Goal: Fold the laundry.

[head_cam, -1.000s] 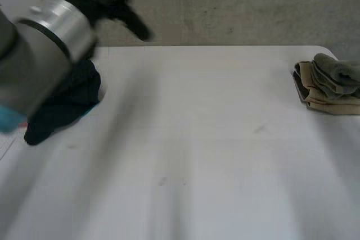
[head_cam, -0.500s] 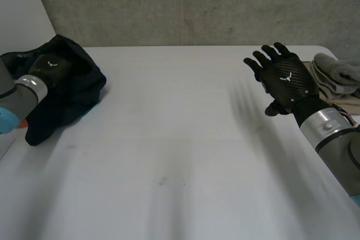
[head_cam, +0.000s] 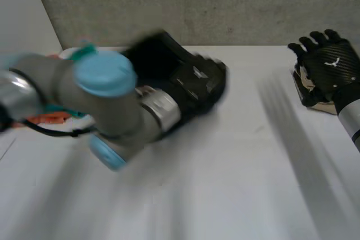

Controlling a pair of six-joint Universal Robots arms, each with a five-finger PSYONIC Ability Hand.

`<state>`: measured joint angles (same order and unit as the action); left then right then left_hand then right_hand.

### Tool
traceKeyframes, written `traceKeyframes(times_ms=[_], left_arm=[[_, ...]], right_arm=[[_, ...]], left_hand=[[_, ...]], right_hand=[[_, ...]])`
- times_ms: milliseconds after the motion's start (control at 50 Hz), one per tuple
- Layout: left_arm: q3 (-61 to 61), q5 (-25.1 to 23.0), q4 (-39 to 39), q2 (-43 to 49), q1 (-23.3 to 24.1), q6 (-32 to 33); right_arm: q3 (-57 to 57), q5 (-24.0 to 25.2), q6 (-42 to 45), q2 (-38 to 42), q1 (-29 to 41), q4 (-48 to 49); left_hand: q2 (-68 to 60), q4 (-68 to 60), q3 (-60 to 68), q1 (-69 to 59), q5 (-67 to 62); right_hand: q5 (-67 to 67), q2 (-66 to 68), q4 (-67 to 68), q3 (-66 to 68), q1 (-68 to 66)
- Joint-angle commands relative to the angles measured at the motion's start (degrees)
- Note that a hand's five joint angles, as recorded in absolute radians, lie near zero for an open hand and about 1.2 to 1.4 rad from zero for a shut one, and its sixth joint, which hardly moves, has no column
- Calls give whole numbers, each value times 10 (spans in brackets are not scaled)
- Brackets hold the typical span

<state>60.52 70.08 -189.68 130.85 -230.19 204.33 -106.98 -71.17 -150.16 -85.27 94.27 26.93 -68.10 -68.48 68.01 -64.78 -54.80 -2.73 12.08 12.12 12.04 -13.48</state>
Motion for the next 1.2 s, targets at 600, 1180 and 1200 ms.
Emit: traceKeyframes(times_ms=[600, 1180, 1200], left_arm=[[226, 29, -9, -221, -257, 13], [352, 57, 22, -194, -292, -168], [355, 62, 23, -194, -289, -181]], right_arm=[[184, -62, -77, 99, 267, -282], [310, -172, -19, 240, 391, -93], [310, -172, -28, 229, 392, -93]], left_hand=[[567, 571, -566, 534, 534], [473, 477, -472, 440, 440], [471, 475, -470, 438, 438]], right_hand=[[27, -21, -21, -20, 35], [-673, 679, 679, 680, -665], [-673, 679, 679, 680, -665]])
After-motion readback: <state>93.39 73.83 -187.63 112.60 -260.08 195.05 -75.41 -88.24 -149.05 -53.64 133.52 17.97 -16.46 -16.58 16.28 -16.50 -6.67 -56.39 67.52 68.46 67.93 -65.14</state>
